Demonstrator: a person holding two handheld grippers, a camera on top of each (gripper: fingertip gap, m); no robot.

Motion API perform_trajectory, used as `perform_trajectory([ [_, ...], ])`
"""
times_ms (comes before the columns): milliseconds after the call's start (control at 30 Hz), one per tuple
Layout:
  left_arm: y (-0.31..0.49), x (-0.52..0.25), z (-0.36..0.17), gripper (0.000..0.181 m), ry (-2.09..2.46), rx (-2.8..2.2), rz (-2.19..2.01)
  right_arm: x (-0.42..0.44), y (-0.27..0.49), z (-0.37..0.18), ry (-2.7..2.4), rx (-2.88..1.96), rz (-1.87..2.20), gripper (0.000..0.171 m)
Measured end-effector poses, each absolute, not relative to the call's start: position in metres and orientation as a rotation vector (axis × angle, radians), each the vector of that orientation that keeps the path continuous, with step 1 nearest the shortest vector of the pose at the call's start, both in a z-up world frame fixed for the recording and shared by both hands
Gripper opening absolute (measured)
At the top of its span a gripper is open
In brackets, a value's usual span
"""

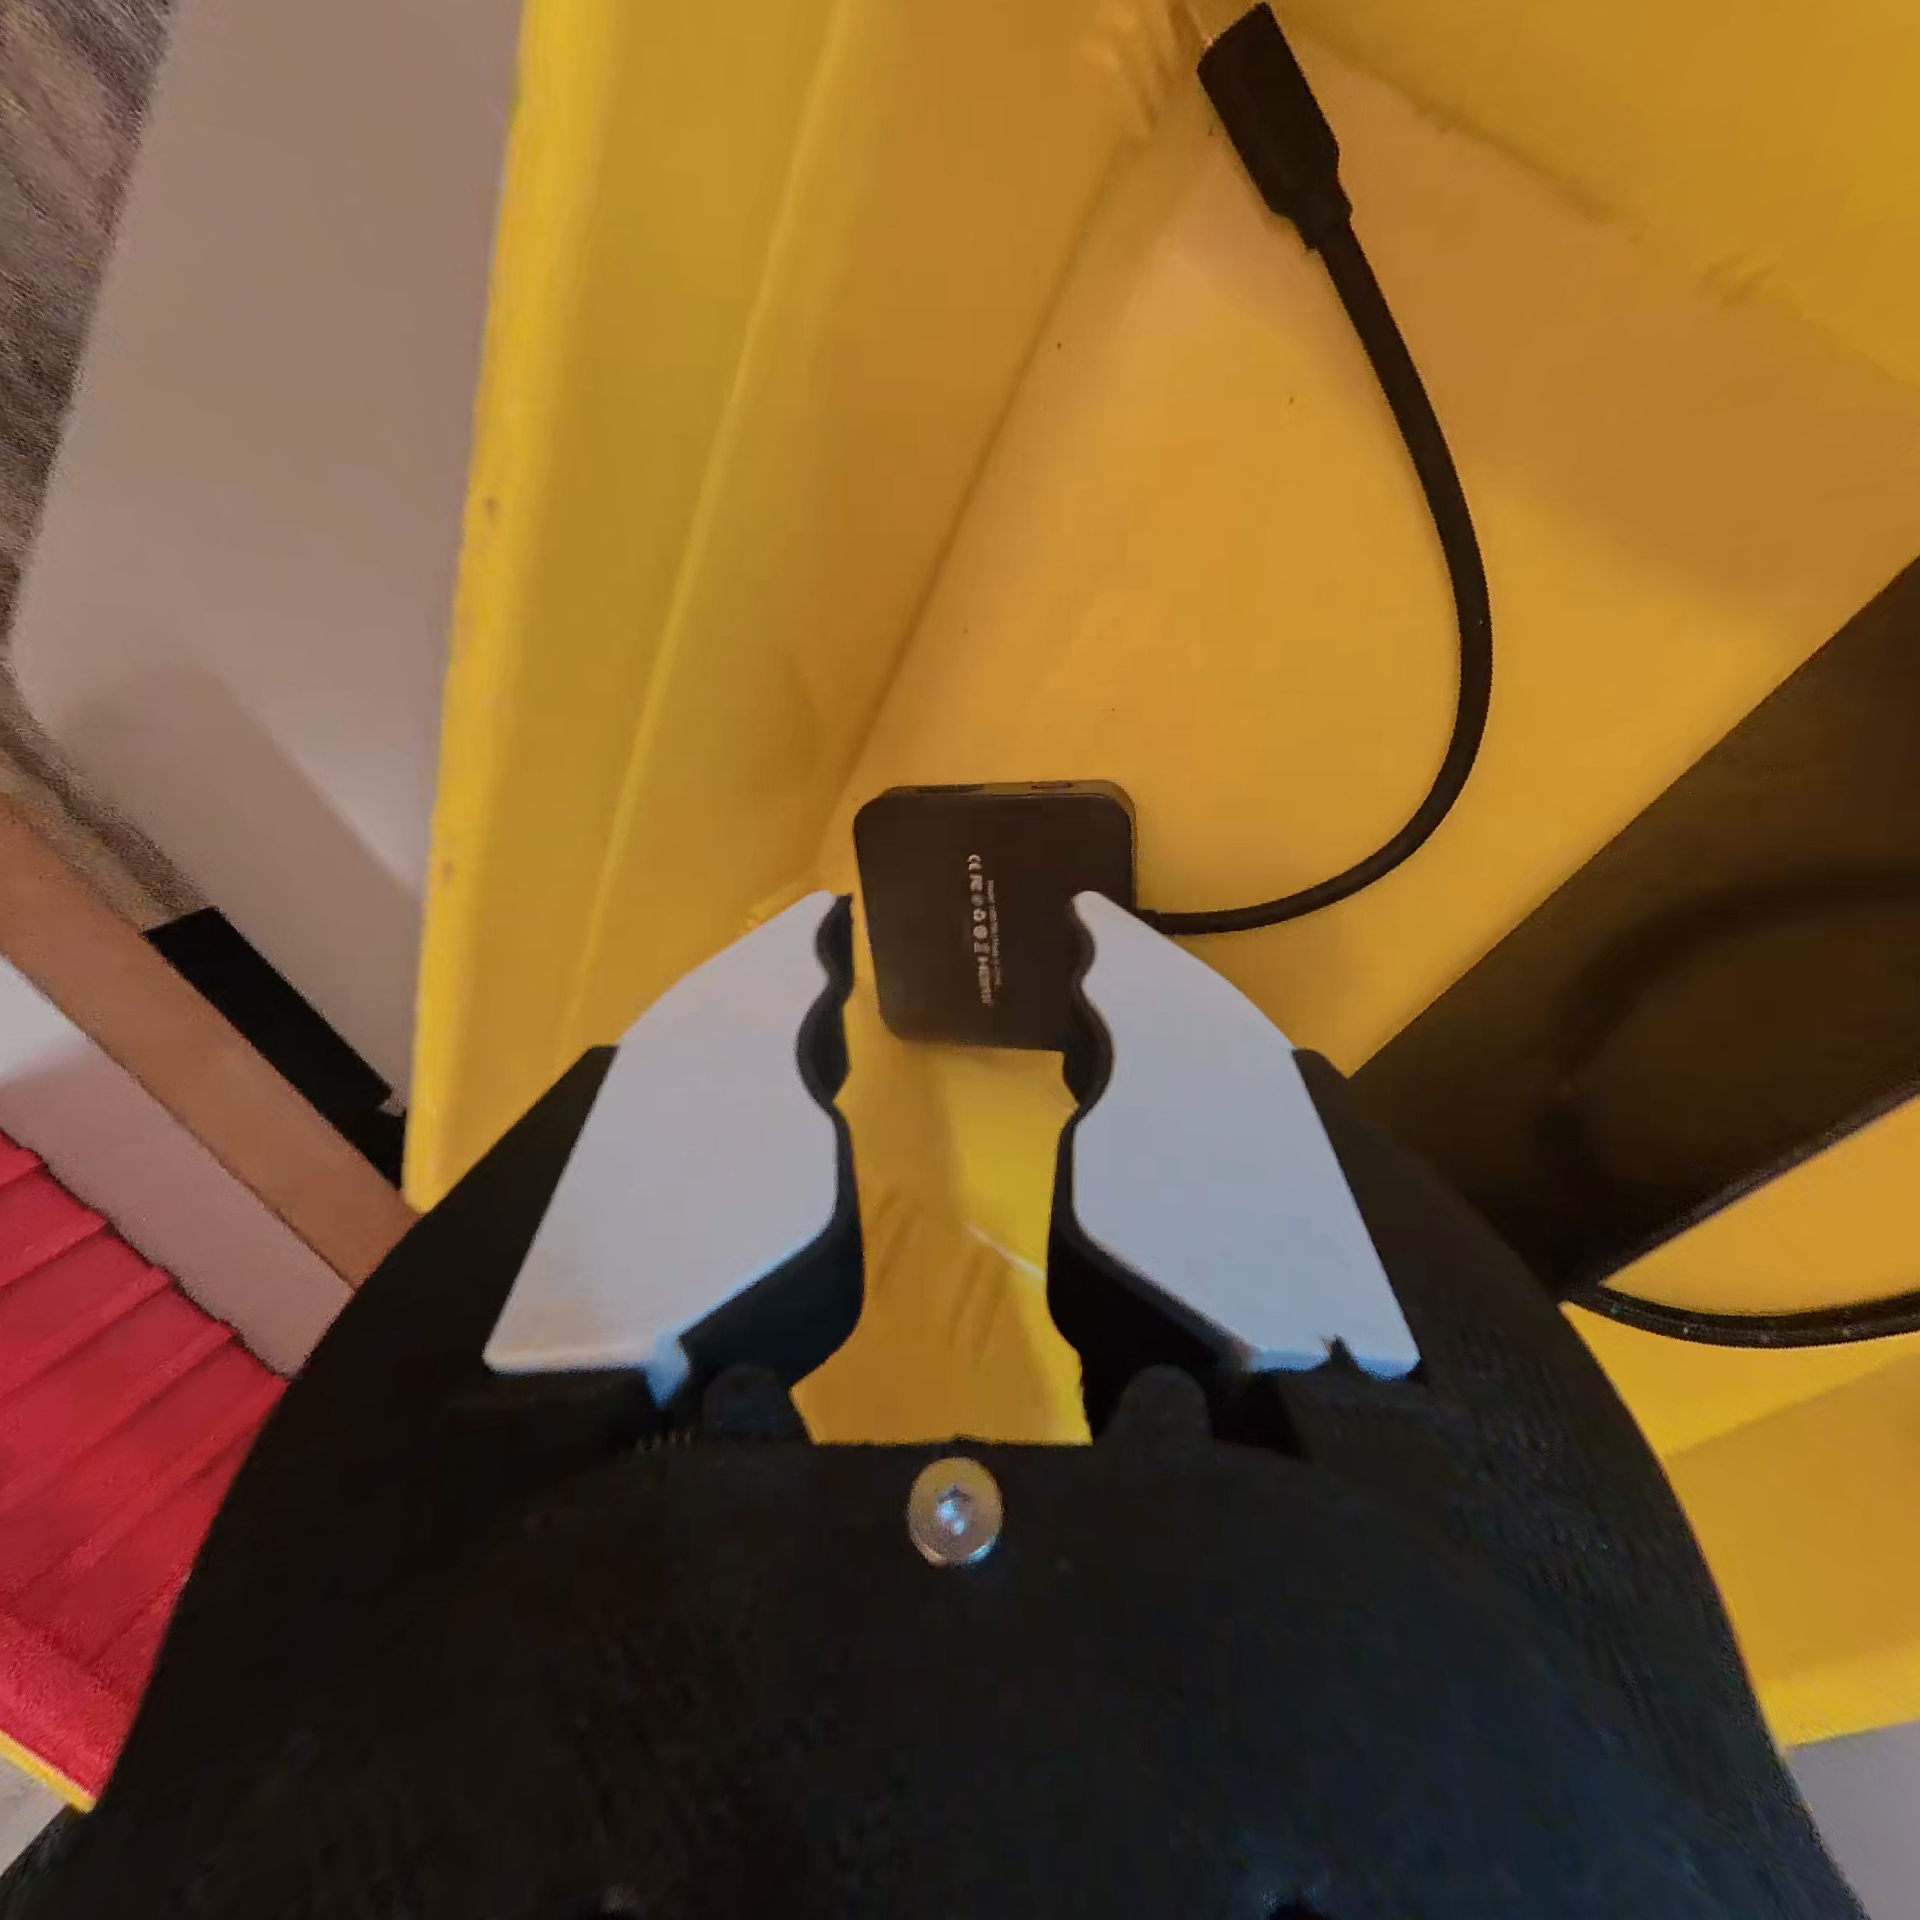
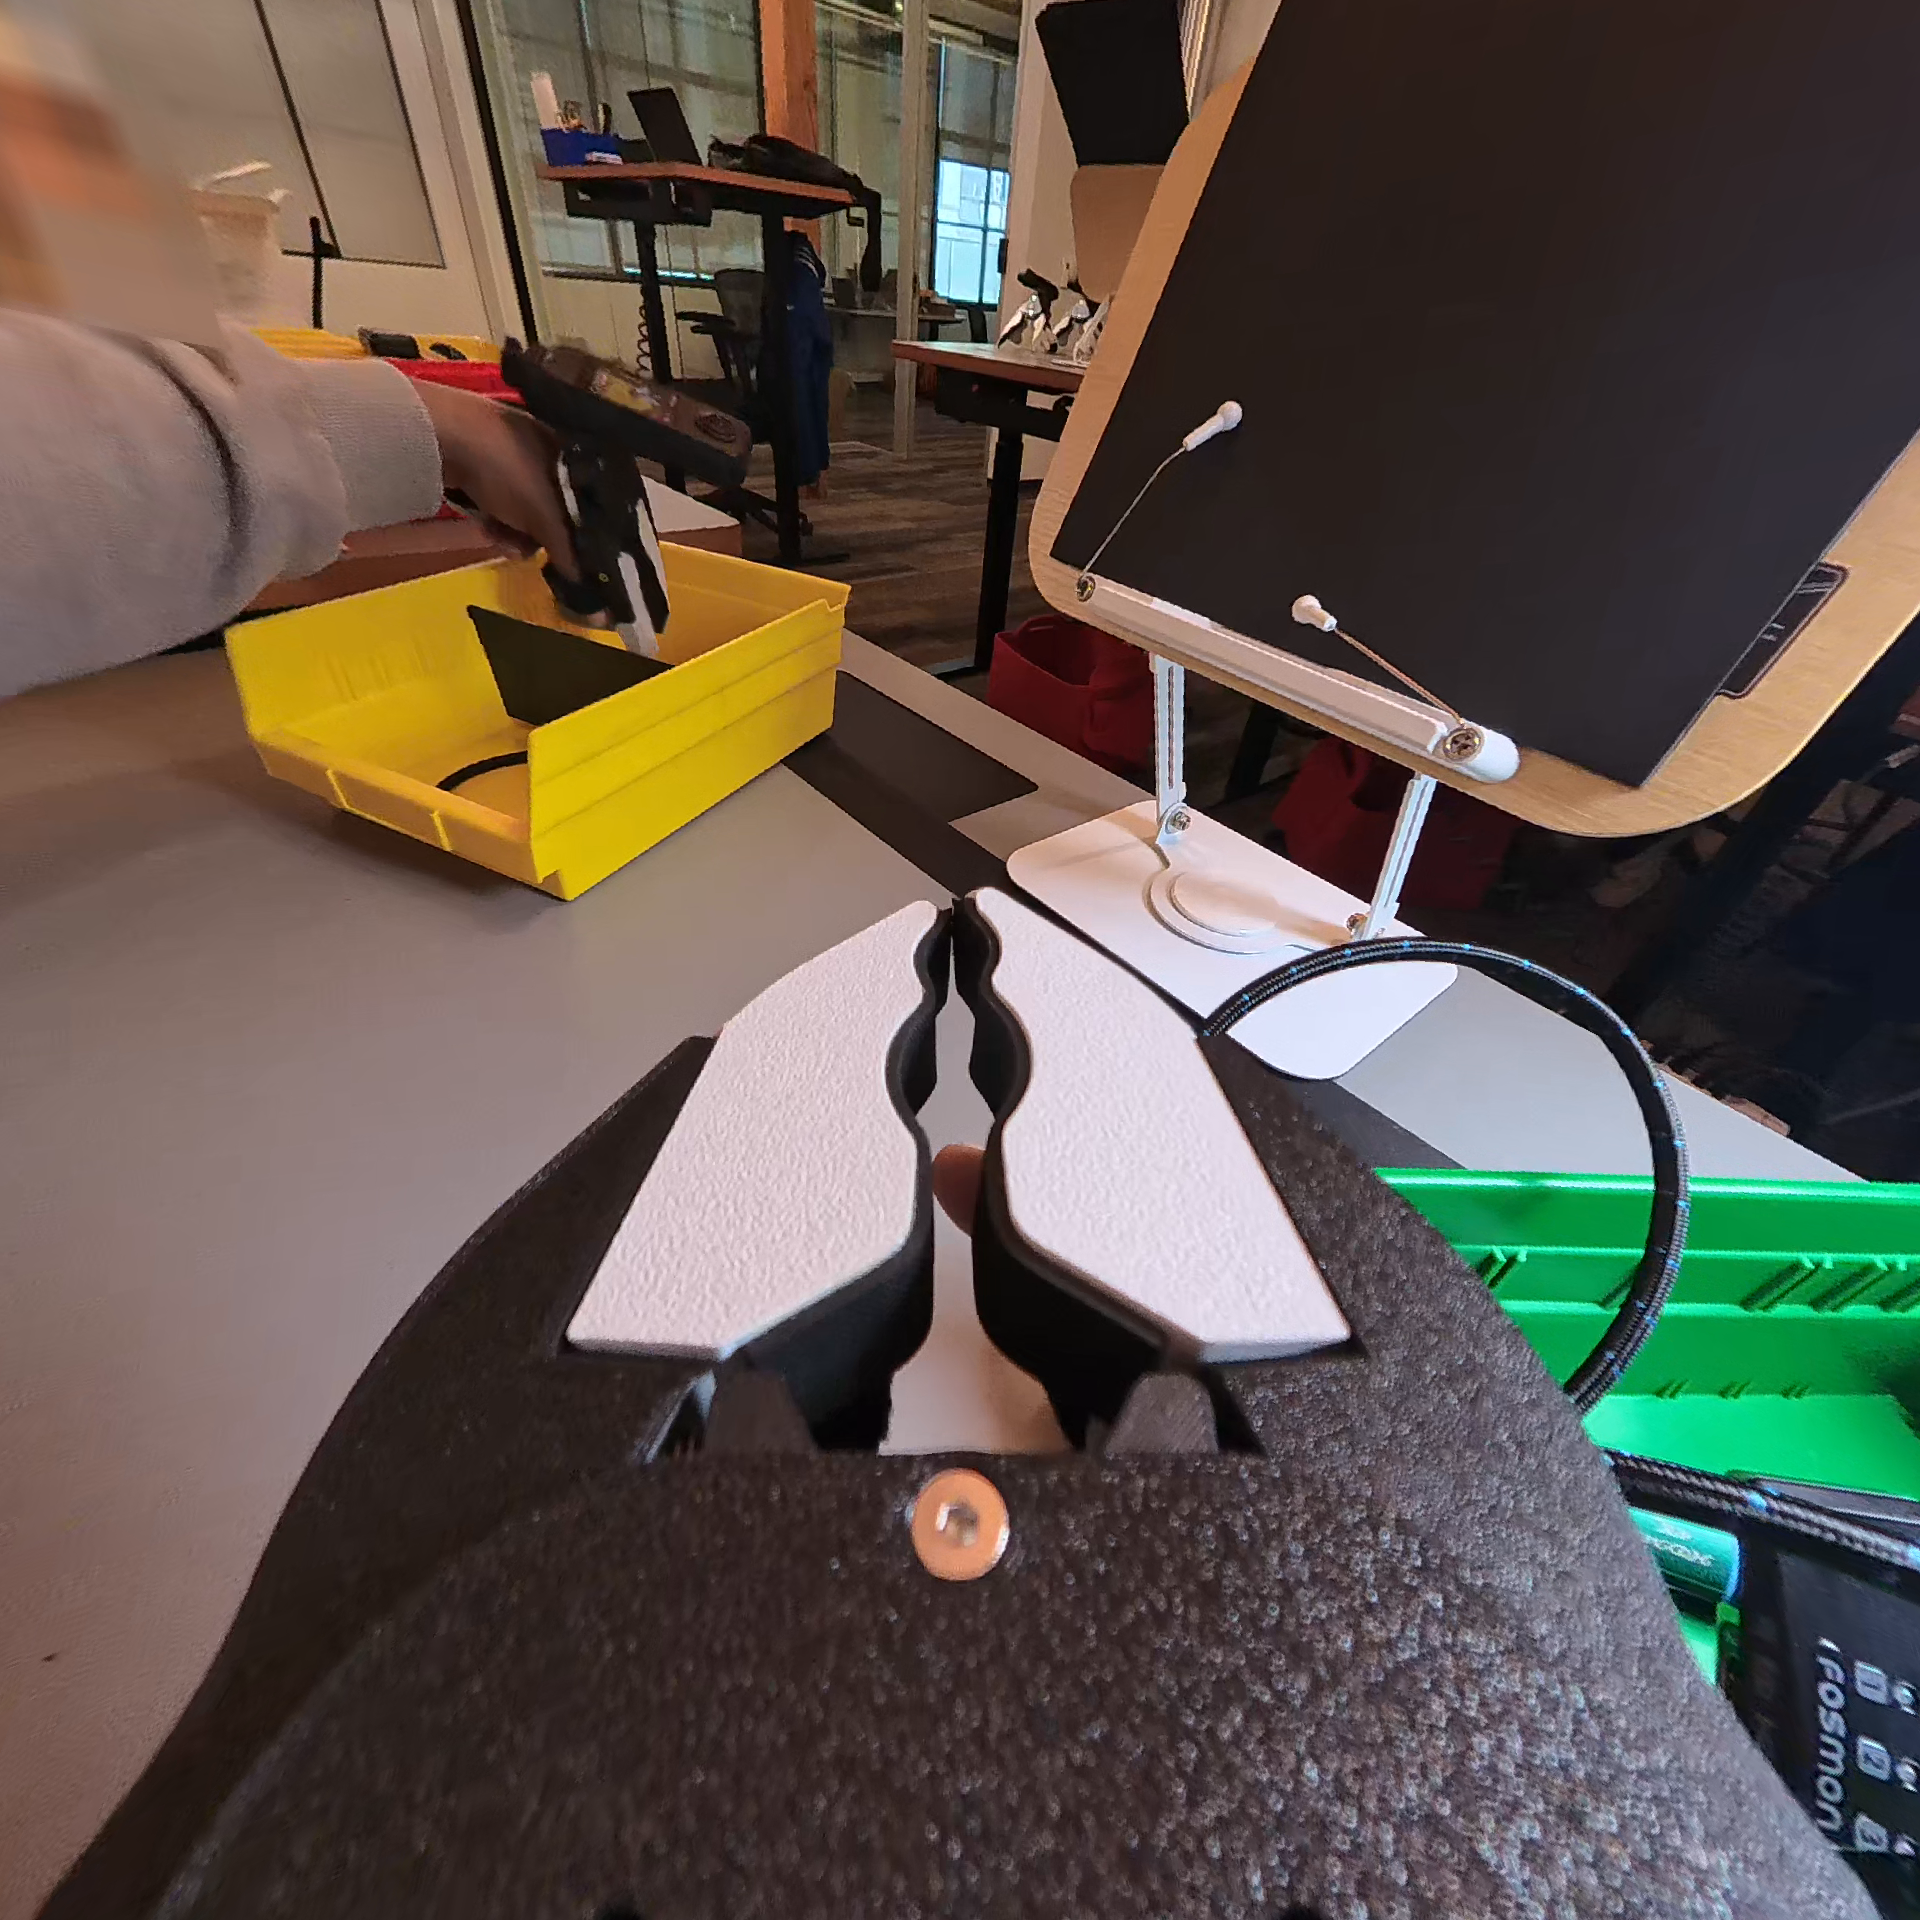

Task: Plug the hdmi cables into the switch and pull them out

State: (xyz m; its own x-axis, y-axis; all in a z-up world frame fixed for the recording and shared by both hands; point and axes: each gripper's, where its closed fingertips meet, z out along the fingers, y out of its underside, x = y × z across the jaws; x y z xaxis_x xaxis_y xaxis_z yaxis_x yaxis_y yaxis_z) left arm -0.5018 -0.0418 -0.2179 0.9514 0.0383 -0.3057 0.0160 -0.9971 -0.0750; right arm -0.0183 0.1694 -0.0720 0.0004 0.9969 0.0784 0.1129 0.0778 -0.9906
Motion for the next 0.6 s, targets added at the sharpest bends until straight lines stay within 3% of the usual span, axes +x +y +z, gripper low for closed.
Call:
perform_trajectory([
  [33, -0.043, -0.501, -0.223, 0.046, -0.062, -3.048, 0.456, -0.018, 0.17, -0.073, -1.325, -1.237, 1.093, 0.001],
  [133, -0.052, -0.502, -0.241, 0.071, -0.106, -3.137, 0.413, -0.018, 0.172, -0.076, -1.325, -1.249, 1.101, 0.001],
  [300, -0.06, -0.506, -0.247, 0.087, -0.125, -3.236, 0.333, -0.019, 0.176, -0.084, -1.322, -1.281, 1.137, 0.001],
  [600, -0.062, -0.494, -0.258, 0.076, -0.073, -3.294, -0.002, -0.024, 0.179, -0.099, -1.347, -1.314, 1.174, 0.001],
])
